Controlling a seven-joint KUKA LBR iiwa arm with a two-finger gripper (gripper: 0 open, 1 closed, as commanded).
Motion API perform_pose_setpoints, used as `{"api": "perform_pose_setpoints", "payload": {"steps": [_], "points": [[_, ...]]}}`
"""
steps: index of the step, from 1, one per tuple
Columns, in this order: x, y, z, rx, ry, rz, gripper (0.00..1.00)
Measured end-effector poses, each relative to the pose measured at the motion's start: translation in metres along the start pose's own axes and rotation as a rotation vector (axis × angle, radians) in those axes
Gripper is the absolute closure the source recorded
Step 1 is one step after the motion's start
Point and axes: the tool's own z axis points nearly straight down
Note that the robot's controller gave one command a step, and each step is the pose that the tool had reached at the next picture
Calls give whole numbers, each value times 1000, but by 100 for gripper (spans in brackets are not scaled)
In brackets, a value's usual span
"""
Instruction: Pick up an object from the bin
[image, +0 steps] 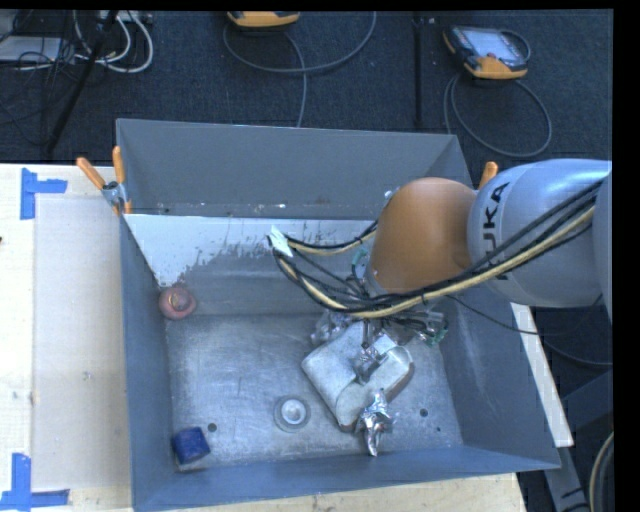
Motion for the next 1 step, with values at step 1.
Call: {"api": "perform_pose_setpoints", "payload": {"steps": [1], "points": [[0,5,-104,3,-3,-18,100]]}}
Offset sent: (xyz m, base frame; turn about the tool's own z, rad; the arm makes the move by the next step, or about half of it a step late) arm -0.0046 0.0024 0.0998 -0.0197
